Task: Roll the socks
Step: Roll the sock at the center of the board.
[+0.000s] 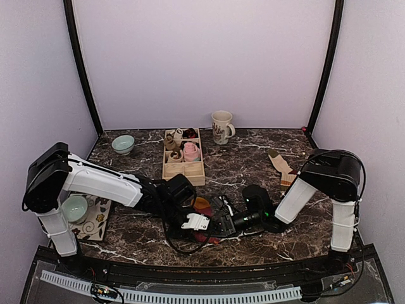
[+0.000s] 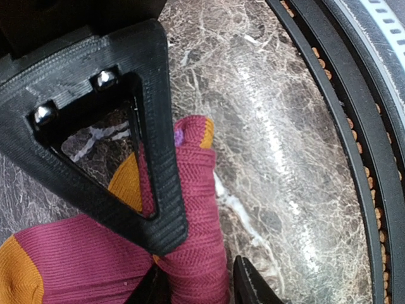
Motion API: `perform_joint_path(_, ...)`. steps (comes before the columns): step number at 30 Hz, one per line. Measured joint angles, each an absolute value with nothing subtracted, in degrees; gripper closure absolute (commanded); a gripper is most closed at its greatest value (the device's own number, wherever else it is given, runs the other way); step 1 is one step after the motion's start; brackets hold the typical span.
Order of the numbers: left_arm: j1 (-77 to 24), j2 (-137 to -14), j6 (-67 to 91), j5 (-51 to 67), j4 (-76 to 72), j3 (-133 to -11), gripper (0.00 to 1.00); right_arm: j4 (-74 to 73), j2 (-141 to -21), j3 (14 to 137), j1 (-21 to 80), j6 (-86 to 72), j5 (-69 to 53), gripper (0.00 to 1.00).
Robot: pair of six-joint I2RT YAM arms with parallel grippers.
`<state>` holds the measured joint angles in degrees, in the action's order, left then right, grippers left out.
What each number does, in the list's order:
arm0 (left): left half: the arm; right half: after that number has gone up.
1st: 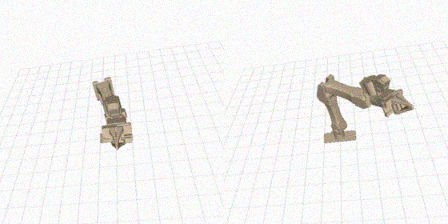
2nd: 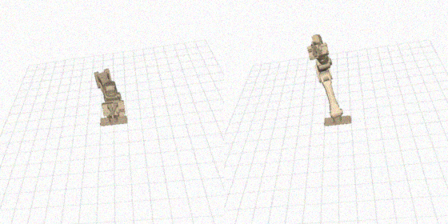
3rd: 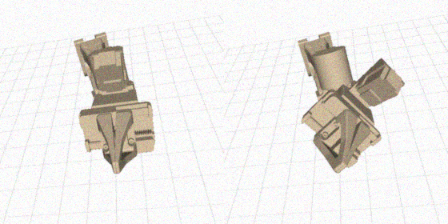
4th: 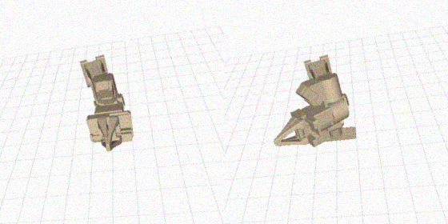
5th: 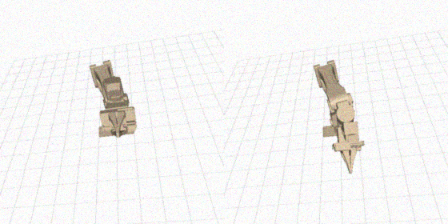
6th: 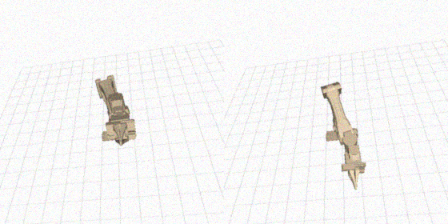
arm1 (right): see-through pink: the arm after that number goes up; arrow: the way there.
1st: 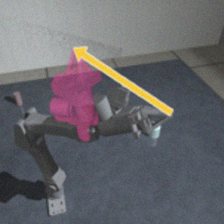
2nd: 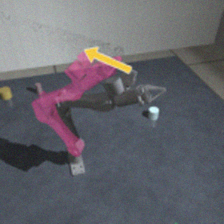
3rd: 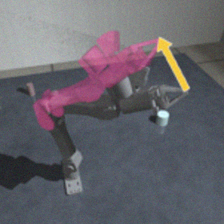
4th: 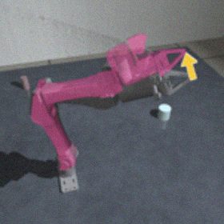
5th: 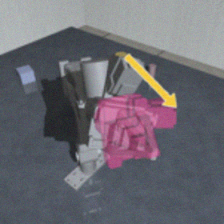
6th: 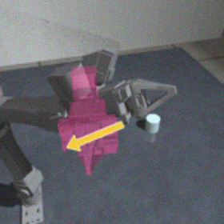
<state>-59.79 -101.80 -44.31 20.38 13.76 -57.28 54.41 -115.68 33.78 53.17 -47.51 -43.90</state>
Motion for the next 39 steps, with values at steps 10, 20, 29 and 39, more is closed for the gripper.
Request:
perform_joint_path(10, -59.79, -103.11, -42.98, 19.86, 12.01, -57.04, 1.00, 53.84, -115.18, 33.87, 53.12, -47.64, -43.92, 0.95)
perform_joint_path(20, -57.93, -103.50, -41.12, 24.16, 9.34, -55.90, 1.00, 44.60, -105.34, 28.58, 53.10, -40.40, -37.12, 0.55)
perform_joint_path(29, -51.51, -106.98, -37.45, 35.92, 11.70, -57.69, 1.00, 29.21, -84.93, 25.82, 52.88, -22.48, -16.14, 0.00)
perform_joint_path(39, -50.09, -110.80, -35.99, 41.74, 15.31, -61.41, 1.00, 30.28, -72.07, 23.46, 52.90, -10.50, 4.56, 0.00)
